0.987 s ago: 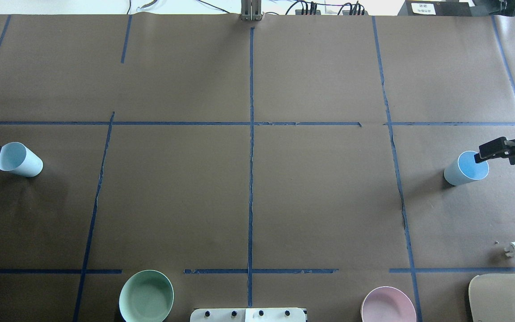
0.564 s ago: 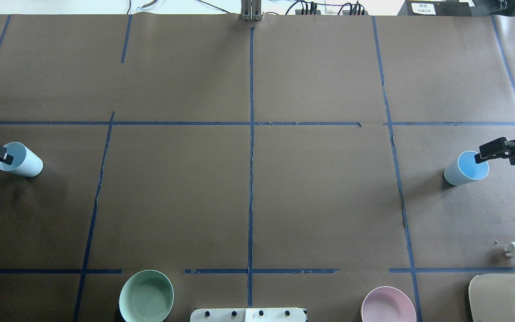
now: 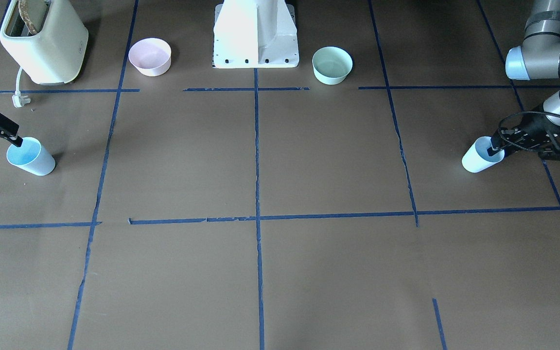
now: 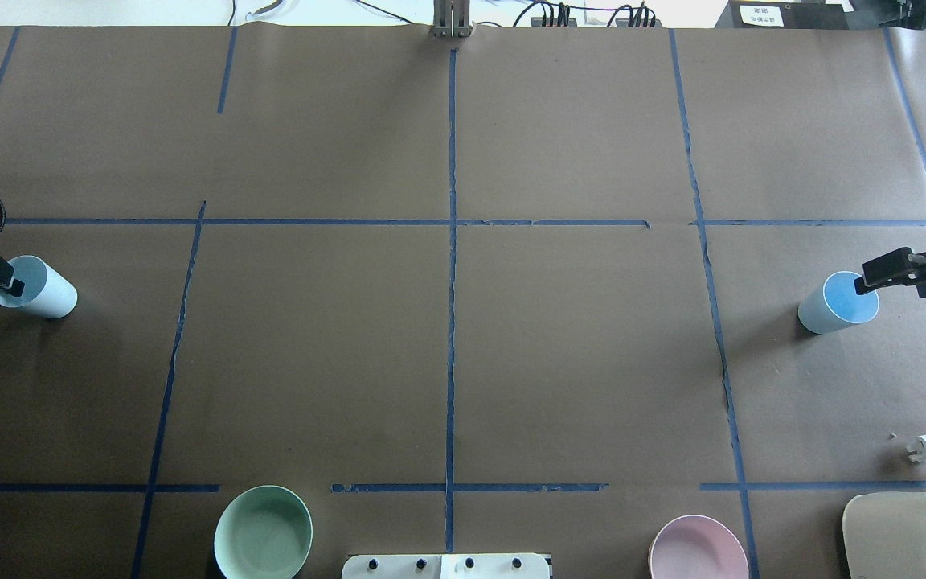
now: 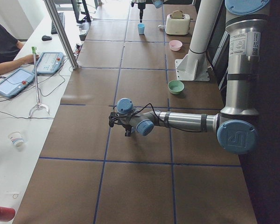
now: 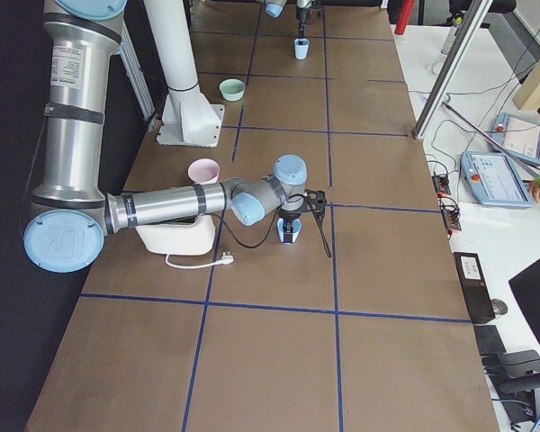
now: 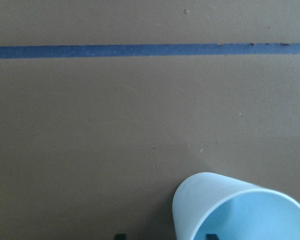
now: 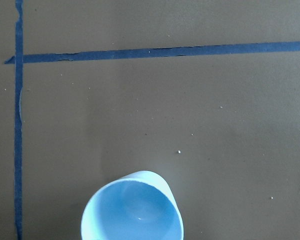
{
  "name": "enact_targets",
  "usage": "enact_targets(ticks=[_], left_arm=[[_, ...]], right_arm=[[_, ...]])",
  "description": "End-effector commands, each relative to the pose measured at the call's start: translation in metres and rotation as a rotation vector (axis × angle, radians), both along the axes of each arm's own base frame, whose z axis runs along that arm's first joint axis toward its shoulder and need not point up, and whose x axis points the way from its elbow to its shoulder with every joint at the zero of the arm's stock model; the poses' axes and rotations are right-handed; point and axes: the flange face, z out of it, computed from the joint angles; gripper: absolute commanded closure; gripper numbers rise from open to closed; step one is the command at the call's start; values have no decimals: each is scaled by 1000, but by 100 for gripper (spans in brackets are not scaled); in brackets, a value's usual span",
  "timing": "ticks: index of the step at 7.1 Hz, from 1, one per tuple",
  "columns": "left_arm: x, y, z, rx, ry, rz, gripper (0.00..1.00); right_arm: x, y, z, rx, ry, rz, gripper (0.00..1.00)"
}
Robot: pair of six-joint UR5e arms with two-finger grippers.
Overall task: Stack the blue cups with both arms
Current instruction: 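Reach the left gripper to the other light-blue cup and grasp it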
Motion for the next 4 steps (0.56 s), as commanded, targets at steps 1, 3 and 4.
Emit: enact_targets(ticks=[1, 3, 4], left_arm=[[3, -3, -17, -23, 25, -23, 100], [13, -10, -89, -73, 137, -53, 100], [20, -24, -121, -91, 149, -77, 100]], right_arm=[[0, 0, 0, 1, 0, -1, 0], [-1, -1, -2, 4, -2, -1, 0], [-1, -1, 2, -2, 2, 0, 0]])
